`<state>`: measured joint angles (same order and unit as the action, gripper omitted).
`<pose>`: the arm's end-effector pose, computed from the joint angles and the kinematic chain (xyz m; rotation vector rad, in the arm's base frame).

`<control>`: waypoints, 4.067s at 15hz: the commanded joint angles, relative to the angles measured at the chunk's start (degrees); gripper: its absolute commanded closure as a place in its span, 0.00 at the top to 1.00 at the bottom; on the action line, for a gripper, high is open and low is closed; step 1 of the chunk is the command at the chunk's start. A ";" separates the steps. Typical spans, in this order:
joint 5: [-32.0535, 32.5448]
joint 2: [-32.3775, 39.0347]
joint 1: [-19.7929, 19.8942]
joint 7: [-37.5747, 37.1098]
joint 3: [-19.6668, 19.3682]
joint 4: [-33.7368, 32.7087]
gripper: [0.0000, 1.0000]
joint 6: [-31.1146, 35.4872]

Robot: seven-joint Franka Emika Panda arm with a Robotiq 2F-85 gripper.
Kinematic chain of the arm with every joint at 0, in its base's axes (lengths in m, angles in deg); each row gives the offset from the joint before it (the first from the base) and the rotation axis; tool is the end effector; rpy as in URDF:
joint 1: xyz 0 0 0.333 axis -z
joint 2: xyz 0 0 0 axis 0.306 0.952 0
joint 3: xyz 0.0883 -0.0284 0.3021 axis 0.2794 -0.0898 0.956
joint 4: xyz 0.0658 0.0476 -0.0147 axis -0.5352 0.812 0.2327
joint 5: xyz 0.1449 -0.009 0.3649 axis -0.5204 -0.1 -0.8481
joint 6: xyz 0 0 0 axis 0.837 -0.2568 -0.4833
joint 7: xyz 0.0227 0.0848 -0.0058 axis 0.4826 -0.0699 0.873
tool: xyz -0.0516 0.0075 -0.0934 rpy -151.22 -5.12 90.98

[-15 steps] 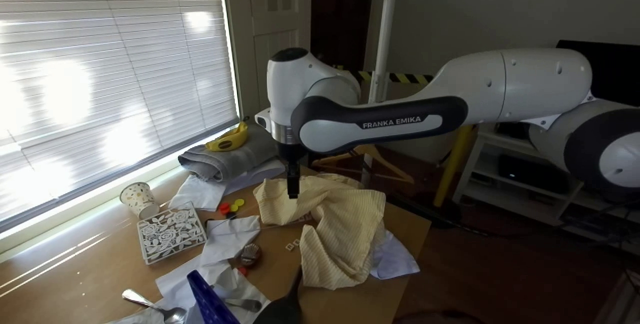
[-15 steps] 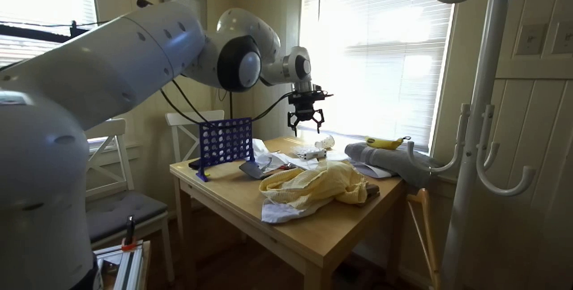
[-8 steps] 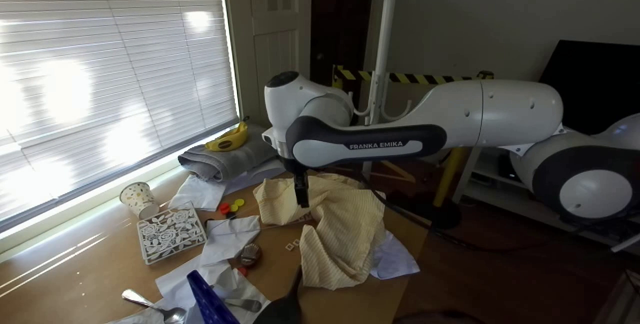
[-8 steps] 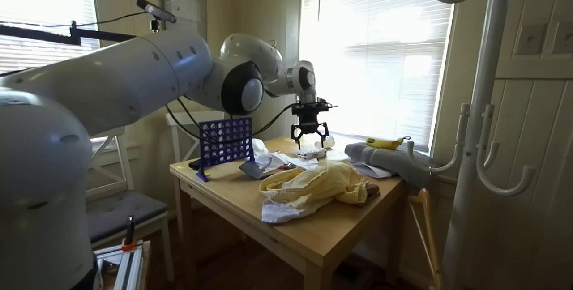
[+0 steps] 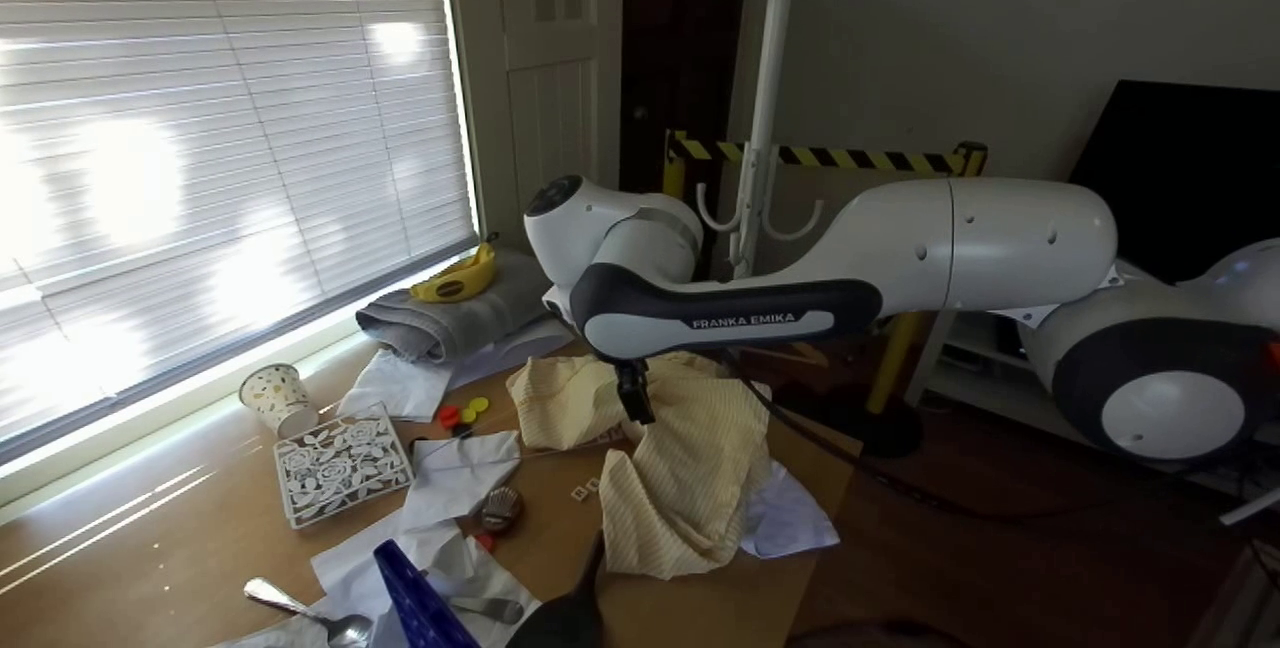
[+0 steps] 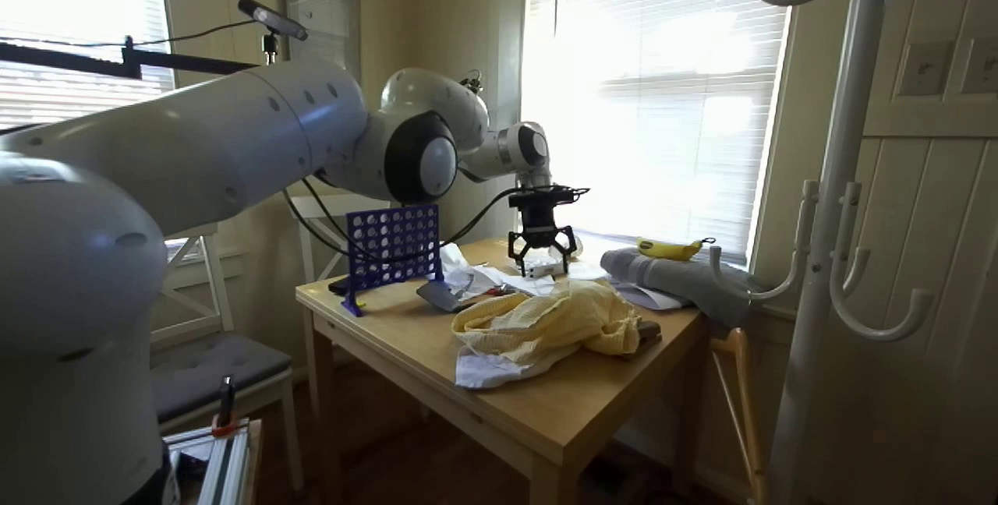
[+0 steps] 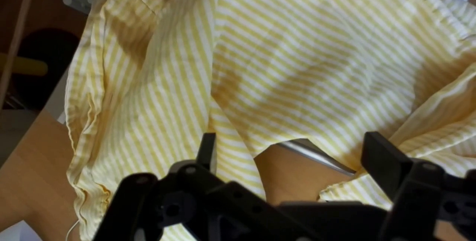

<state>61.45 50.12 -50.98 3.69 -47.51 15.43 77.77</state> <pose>0.6573 0.4183 0.2660 2.4380 1.3878 -0.2744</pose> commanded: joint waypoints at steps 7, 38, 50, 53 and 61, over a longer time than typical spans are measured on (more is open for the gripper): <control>-3.14 5.64 -0.24 -12.04 2.61 -1.15 1.00 20.43; -9.23 12.74 1.25 11.49 5.89 -3.38 1.00 36.51; -20.07 17.43 3.46 9.62 8.55 -11.82 1.00 33.75; -20.61 15.49 4.03 7.85 8.01 -8.35 1.00 31.80; -20.41 16.90 4.21 8.49 8.12 -9.35 1.00 32.69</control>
<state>42.23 65.78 -46.81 10.72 -39.76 7.49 110.46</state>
